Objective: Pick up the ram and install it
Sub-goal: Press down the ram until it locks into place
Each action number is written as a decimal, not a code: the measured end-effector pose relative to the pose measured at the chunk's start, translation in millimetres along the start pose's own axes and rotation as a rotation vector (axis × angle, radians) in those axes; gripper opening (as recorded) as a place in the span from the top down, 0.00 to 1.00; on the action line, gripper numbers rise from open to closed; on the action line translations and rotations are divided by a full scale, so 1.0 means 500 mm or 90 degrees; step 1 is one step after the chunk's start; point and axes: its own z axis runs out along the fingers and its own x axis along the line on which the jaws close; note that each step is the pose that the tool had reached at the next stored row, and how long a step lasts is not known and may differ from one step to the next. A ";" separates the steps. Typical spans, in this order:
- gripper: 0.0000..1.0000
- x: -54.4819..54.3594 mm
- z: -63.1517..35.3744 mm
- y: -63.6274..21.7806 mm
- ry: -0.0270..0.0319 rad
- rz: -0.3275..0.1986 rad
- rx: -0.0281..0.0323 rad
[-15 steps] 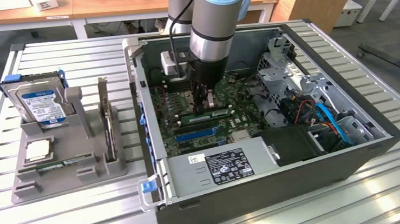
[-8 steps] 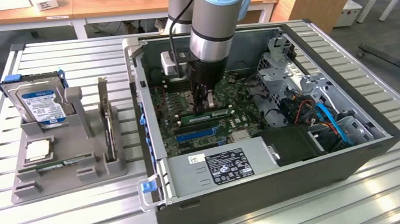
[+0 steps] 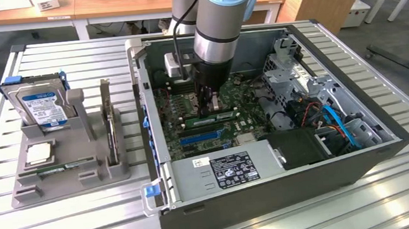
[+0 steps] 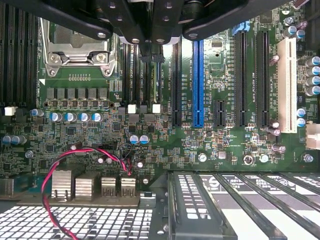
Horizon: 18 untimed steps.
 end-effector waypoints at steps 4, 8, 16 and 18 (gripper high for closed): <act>0.90 0.000 0.000 0.000 0.0001 0.000 0.0000; 0.90 0.000 0.000 0.000 0.0000 0.000 0.0000; 0.90 0.000 0.002 0.000 0.0000 0.000 0.0000; 0.90 0.000 0.002 0.000 0.0000 0.000 0.0000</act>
